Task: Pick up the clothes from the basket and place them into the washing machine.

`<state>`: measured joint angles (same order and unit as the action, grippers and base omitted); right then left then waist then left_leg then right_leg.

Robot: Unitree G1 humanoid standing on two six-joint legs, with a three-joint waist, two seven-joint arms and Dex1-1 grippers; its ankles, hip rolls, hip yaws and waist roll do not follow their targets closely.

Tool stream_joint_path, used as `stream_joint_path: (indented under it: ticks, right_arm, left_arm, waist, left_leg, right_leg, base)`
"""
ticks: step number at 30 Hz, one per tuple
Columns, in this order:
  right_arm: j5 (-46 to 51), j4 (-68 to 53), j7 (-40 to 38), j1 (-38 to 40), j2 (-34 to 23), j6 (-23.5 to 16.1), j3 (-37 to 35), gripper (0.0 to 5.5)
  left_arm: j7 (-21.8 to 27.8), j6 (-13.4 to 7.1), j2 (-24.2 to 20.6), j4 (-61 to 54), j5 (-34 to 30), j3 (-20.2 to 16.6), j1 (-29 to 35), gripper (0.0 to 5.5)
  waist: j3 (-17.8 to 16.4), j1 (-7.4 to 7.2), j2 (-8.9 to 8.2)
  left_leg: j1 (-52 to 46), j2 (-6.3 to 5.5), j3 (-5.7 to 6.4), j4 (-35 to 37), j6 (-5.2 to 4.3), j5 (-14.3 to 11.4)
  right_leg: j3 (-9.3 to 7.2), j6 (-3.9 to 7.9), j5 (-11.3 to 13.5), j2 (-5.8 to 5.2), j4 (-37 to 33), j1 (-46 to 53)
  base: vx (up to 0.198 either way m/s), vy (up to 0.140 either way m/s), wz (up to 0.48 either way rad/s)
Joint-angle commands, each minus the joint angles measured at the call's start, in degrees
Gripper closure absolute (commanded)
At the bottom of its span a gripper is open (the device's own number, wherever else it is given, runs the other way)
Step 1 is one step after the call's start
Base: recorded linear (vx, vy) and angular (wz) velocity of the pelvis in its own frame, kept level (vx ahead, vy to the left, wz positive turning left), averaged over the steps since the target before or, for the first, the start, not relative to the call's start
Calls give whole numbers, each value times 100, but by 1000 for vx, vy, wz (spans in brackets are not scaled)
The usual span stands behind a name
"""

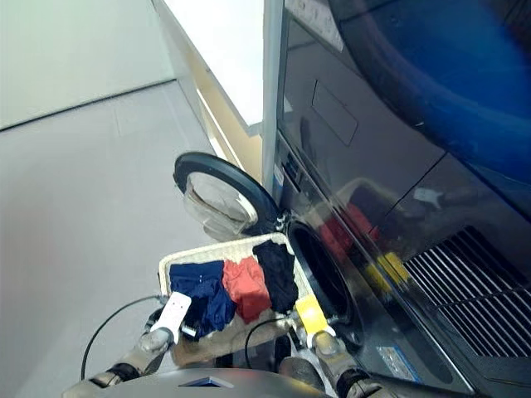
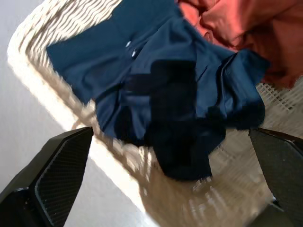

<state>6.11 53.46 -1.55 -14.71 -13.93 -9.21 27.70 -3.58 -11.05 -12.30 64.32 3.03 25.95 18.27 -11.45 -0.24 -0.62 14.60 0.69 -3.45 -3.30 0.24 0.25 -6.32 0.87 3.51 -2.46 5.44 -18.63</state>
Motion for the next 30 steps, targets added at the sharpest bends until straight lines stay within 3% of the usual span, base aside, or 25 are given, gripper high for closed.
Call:
stream_joint_path:
  ticks: [1,10,11,15,20,29,30]
  right_arm:
    - [375,-784,-151,-251,-101,-421,220,0]
    - [617,-1790,-303,-785,-292,-675,251,0]
    - [634,-1915,-296,-834,-298,-697,266,0]
    - [619,-2415,-319,-927,-432,-778,267,0]
    - [651,-2680,-349,-966,-493,-867,269,0]
    - [635,-2811,-418,-998,-515,-949,203,0]
    - [615,-2772,-430,-976,-499,-944,194,0]
  left_arm:
    - [-243,-219,-97,-88,-25,-9,337,0]
    - [-595,-215,-409,-208,114,-59,1098,0]
    - [-643,-199,-442,-155,160,-128,1168,0]
    - [-775,-185,-618,-209,374,-268,1416,0]
    - [-926,-177,-720,-121,472,-394,1695,0]
    - [-1121,-143,-753,-80,590,-539,1950,0]
    - [-1115,-128,-728,-74,672,-583,1946,483]
  waist:
    - [-126,-177,-167]
    - [-219,-351,-174]
    - [-216,-348,-164]
    - [-188,-437,-170]
    - [-136,-536,-138]
    - [-62,-577,-80]
    - [-37,-570,-76]
  left_leg:
    - [728,-173,-152,-488,12,17]
    - [2316,-88,-114,-1609,43,-292]
    - [2426,-59,-69,-1804,23,-518]
    - [3103,1,-56,-2301,39,-696]
    - [3707,58,-26,-2641,39,-804]
    - [4421,74,10,-2996,65,-900]
    - [4460,79,-1,-2997,76,-904]
  right_leg:
    - [93,364,43,-112,390,-458]
    - [88,298,-139,-113,1195,-1897]
    - [113,324,-311,-59,1352,-2003]
    - [133,317,-400,-25,1731,-2637]
    - [120,299,-453,-45,2032,-3240]
    - [121,286,-509,-38,2358,-3947]
    - [112,281,-511,-34,2380,-4005]
  base:
    - [0,0,0]
    - [0,0,0]
    - [54,-5,24]
    - [0,0,0]
    - [0,0,0]
    - [0,0,0]
    - [0,0,0]
